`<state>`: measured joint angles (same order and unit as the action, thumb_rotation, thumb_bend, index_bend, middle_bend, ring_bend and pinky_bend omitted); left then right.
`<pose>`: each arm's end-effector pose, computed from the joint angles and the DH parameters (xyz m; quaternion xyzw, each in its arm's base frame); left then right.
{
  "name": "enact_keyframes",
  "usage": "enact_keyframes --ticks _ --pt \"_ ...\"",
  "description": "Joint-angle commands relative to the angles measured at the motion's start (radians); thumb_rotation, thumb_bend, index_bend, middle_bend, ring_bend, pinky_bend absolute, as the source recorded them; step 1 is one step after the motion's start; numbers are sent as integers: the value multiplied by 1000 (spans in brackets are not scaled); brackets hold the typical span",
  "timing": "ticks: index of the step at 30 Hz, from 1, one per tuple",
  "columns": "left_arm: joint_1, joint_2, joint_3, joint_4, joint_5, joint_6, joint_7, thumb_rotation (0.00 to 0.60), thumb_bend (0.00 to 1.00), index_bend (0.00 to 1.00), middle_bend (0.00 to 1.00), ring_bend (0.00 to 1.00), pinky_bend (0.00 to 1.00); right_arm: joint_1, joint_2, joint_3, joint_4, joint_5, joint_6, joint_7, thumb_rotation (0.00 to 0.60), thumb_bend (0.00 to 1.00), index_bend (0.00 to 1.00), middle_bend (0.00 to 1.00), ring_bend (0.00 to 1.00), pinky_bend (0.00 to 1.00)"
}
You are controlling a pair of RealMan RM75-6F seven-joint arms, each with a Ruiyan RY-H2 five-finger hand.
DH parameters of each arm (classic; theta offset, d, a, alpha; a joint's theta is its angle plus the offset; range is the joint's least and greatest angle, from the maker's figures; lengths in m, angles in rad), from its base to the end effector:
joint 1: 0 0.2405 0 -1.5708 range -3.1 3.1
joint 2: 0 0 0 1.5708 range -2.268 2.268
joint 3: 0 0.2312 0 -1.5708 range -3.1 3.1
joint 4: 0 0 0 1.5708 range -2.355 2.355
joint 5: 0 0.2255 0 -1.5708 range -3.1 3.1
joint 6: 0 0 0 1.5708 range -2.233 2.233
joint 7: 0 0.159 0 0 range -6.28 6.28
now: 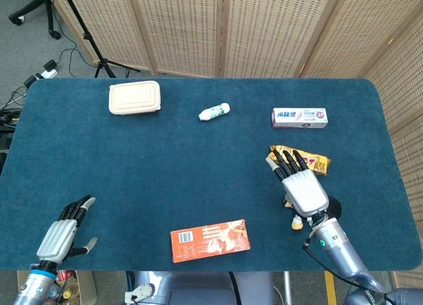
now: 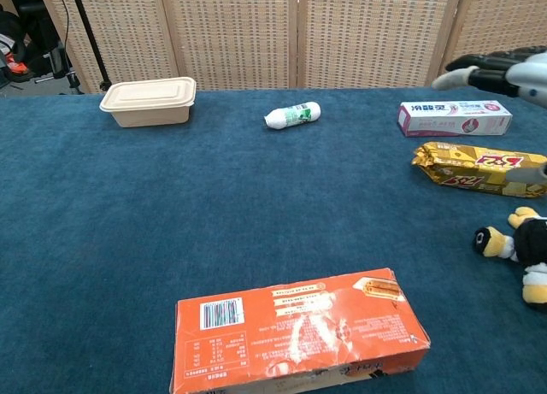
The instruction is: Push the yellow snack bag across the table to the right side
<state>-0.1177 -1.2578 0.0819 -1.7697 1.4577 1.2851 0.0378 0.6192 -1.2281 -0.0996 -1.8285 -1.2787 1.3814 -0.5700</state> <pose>-0.2543 0.1601 0.0342 -0.6104 -0.5458 -0.3577 0.4490 -0.1637 -0.2679 0.0547 0.7536 -0.2393 0.3356 0.5120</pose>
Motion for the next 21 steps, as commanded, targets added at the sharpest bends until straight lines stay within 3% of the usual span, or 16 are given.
enact_keyframes --ticks 1,7,21 --pt "2 -1 -2 2 6 8 10 600 323 0 0 0 7 -71 36 -34 14 -51 37 77 600 252 89 0 0 79" --pt "7 -7 -4 8 18 30 39 600 323 0 0 0 7 -170 73 -66 66 -99 69 194 600 248 89 0 0 79" --pt "24 -5 -11 17 48 88 105 600 324 0 0 0 7 -351 139 -79 171 -209 187 387 600 246 105 0 0 79"
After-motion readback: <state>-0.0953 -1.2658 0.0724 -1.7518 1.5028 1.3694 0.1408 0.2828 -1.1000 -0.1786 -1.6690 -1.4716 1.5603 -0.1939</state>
